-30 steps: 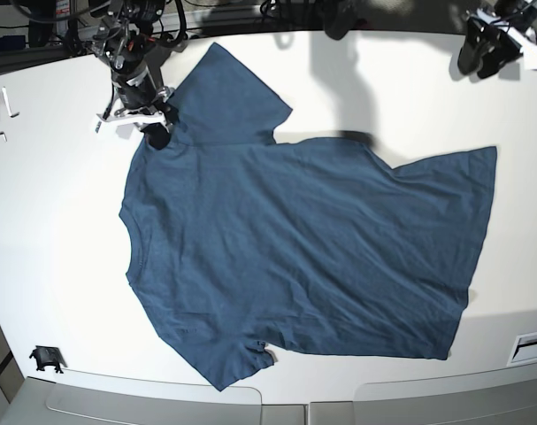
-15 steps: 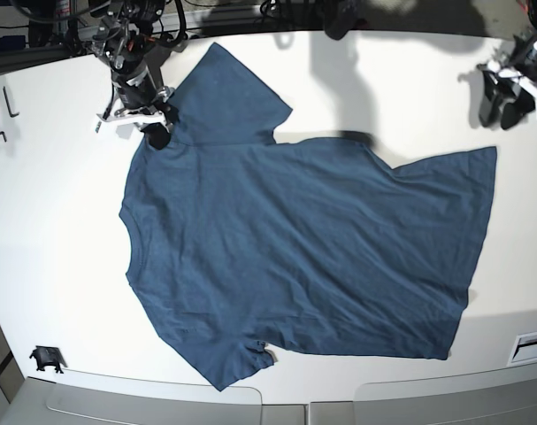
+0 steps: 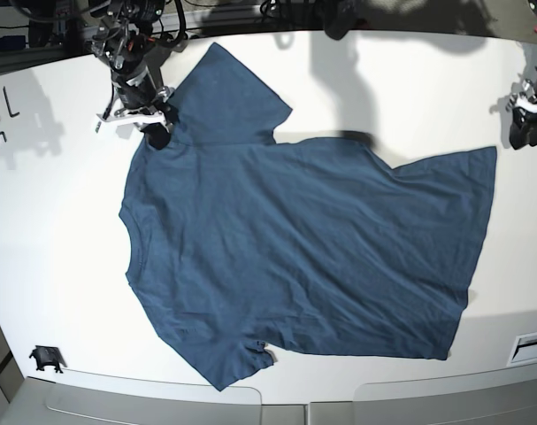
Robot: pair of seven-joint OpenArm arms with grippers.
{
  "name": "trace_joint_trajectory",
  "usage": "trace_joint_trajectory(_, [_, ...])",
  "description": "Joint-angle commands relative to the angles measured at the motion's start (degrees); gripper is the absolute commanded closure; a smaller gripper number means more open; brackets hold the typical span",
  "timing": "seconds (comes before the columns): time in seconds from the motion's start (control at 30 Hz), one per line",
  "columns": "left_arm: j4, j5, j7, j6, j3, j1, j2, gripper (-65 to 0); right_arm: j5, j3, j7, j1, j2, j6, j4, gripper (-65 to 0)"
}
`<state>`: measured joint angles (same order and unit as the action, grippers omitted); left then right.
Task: Fold the T-shirt properly
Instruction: 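Move the left gripper to the opposite shoulder corner and grasp it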
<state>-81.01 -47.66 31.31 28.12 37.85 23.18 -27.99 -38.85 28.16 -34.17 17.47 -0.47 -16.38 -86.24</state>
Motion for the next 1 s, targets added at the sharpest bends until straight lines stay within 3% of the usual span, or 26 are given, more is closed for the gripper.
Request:
trace_joint_trajectory(0.0, [1.95,-2.19,-0.81,0.35,0.42,-1.42,-1.90,-25.6,0.04,-0.07,-0.83,0.17,0.13,0.20,-0.31,0.0])
trace_joint_trajectory(0.2, [17.66,-9.88,1.75,1.18,0.35,-7.98,-4.04,-25.6,0.04,-0.07,-0.83,0.15,0.11,0.20,-0.31,0.0])
trace_joint_trajectory(0.4, [25.64,-15.65,5.11,4.26,-0.15,-11.61,-4.26,-25.6,0.04,-0.07,-0.85,0.15,0.13,0.17,-0.31,0.0])
trace_joint_trajectory(0.8, [26.71,-13.22,5.16,4.48,-11.78,-15.37,-3.74,-25.6,-0.17,-0.07,-0.85,0.17,0.13,0.17,-0.31,0.0])
trace_joint_trajectory(0.97, [26.71,-12.22,5.16,4.48,-13.60,-16.24,-2.43,-25.6,-0.17,-0.07,-0.87,0.15,-0.02,0.13,-0.31,0.0])
